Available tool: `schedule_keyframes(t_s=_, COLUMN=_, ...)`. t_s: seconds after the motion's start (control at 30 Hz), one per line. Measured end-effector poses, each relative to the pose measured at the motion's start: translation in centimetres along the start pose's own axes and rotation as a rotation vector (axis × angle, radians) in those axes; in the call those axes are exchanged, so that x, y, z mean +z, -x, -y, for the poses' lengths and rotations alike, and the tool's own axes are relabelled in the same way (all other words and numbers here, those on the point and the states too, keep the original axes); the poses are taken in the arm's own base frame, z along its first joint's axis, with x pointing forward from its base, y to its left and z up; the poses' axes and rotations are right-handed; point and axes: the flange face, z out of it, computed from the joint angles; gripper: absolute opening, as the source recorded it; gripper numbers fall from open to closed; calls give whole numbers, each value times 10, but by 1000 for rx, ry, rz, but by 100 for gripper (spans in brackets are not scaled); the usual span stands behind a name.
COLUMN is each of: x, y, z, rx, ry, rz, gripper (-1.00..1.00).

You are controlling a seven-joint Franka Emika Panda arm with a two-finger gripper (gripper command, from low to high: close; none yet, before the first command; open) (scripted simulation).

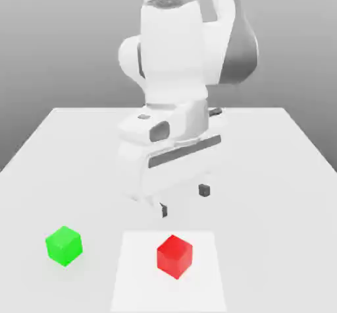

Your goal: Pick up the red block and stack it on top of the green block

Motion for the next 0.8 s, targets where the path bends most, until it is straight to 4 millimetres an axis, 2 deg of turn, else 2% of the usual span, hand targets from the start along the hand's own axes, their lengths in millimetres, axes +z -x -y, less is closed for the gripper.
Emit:
schedule_keyframes(t_s=0.1, x=45, y=22, z=-4, rx=-90, ry=31, rz=70, gripper=0)
schedule_keyframes(t_s=0.27, x=96, y=29, z=-7, rx=-107, ry=37, rz=82, gripper=0)
schedule_keyframes(t_s=0.3, x=105, y=31, z=-7, rx=-106, ry=36, rz=83, gripper=-100)
schedule_keyframes(t_s=0.53, x=107, y=32, z=-7, rx=-106, ry=36, rz=86, gripper=-100)
schedule_keyframes(t_s=0.73, x=56, y=27, z=-5, rx=-106, ry=35, rz=85, gripper=-100)
schedule_keyframes(t_s=0.8, x=42, y=26, z=-41, rx=1, ry=41, rz=83, gripper=-100)
